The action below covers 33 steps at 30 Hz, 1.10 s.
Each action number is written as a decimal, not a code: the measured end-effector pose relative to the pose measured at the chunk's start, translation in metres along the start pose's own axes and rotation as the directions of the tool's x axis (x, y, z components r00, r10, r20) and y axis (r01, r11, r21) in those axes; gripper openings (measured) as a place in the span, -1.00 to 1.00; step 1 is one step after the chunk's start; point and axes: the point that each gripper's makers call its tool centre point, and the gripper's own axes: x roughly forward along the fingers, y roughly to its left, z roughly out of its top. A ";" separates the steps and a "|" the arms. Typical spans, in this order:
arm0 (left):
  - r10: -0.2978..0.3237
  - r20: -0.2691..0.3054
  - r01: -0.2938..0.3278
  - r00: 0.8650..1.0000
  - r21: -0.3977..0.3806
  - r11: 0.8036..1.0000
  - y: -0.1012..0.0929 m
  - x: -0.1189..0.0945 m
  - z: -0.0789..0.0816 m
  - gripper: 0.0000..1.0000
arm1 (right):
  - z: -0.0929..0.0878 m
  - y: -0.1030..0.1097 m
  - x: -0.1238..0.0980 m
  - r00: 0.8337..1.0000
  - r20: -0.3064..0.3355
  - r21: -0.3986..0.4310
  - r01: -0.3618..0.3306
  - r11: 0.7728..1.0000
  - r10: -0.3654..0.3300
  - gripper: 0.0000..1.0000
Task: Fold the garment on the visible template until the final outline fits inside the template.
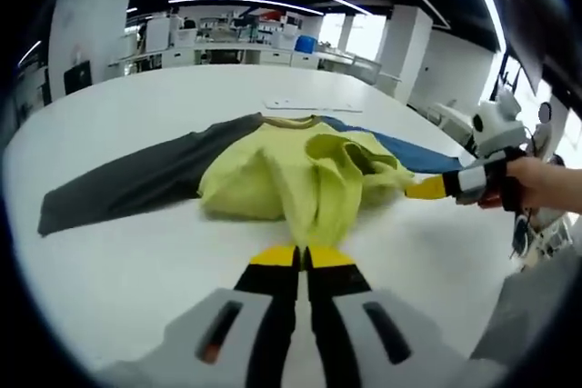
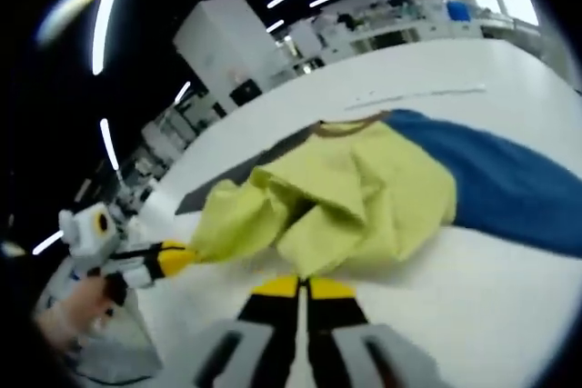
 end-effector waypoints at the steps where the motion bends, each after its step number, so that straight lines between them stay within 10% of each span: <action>1: 0.004 -0.002 -0.004 1.000 -0.002 1.000 0.000 -0.004 -0.004 -1.00 | -0.003 0.000 -0.003 1.000 -0.004 -0.006 0.001 1.000 -0.002 -1.00; 19: 0.046 -0.053 -0.048 0.998 -0.039 0.998 0.017 -0.051 -0.040 -1.00 | -0.051 -0.023 -0.052 0.995 -0.079 -0.099 0.045 0.994 -0.053 -1.00; 33: 0.074 -0.096 -0.081 0.993 -0.066 0.995 0.027 -0.078 -0.063 -1.00 | -0.072 -0.053 -0.100 0.982 -0.116 -0.307 0.110 0.945 -0.152 -1.00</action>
